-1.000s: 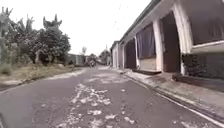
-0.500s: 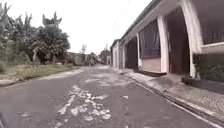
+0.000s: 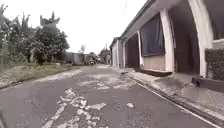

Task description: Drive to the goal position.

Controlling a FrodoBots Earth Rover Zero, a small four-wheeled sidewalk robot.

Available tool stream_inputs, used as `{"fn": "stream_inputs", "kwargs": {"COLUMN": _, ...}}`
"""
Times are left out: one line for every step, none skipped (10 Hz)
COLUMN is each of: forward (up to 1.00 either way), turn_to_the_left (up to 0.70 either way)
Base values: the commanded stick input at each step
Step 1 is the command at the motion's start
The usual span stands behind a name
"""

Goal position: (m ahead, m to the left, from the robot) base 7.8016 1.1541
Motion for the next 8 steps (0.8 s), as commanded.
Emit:
{"fn": "stream_inputs", "kwargs": {"forward": 0.70, "turn_to_the_left": 0.05}}
{"fn": "stream_inputs", "kwargs": {"forward": 0.70, "turn_to_the_left": 0.05}}
{"fn": "stream_inputs", "kwargs": {"forward": 0.70, "turn_to_the_left": 0.05}}
{"fn": "stream_inputs", "kwargs": {"forward": 0.70, "turn_to_the_left": 0.05}}
{"fn": "stream_inputs", "kwargs": {"forward": 0.70, "turn_to_the_left": 0.05}}
{"fn": "stream_inputs", "kwargs": {"forward": 0.70, "turn_to_the_left": 0.05}}
{"fn": "stream_inputs", "kwargs": {"forward": 0.70, "turn_to_the_left": 0.05}}
{"fn": "stream_inputs", "kwargs": {"forward": 0.70, "turn_to_the_left": 0.05}}
